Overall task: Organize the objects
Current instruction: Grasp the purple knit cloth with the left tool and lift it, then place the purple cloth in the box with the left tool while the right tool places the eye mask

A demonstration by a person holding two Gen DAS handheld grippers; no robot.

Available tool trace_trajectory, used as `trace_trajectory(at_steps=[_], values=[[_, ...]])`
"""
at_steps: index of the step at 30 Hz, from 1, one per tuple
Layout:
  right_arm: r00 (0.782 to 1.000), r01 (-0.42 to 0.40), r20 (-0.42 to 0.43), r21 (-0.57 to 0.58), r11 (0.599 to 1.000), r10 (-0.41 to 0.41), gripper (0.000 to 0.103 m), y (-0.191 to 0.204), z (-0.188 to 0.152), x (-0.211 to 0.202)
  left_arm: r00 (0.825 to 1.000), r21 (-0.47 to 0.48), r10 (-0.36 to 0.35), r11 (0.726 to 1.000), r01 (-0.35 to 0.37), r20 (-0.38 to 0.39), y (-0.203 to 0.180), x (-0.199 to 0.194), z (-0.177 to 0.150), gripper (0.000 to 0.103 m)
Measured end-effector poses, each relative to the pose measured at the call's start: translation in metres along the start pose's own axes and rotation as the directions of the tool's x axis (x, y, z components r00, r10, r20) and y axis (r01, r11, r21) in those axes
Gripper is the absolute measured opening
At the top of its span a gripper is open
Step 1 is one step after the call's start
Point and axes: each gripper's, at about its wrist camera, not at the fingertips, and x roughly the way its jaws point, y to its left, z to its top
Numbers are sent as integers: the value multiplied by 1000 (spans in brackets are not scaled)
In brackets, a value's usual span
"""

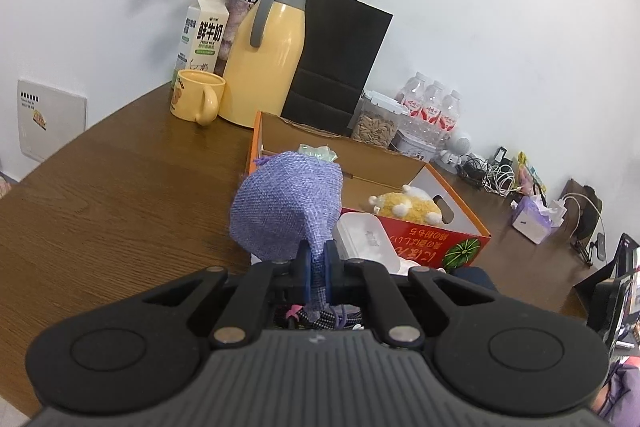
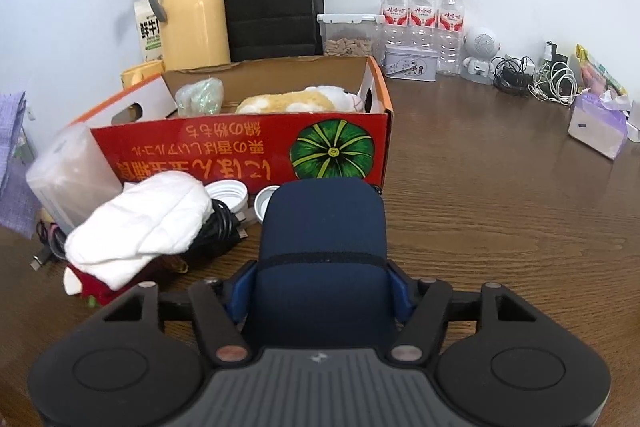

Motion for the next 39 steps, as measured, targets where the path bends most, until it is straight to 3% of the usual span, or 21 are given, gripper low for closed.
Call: trace_trajectory(at_steps=[12,19,25,29,39], values=[[994,2,106,-41,999,3,61,4,12,-42,998,161,55,985,-61,44,-21,-21,18,6],[985,-10,169,-109,994,28,61,16,46,-54,995,303,74,949,-91,68,-49,-6,52,6],[978,-9,207,-148,989,40,61,28,86,-42,992,432,106,893,-124,65,-74,35,82,6],[977,-22,207,-154,988,54,61,34,111,-20,992,470,122,874,-120,28,-82,71,93,6],[988,-74,123,-130,989,91,61,44,154,66,979,415,124,908,-47,-162,-66,172,102,6]])
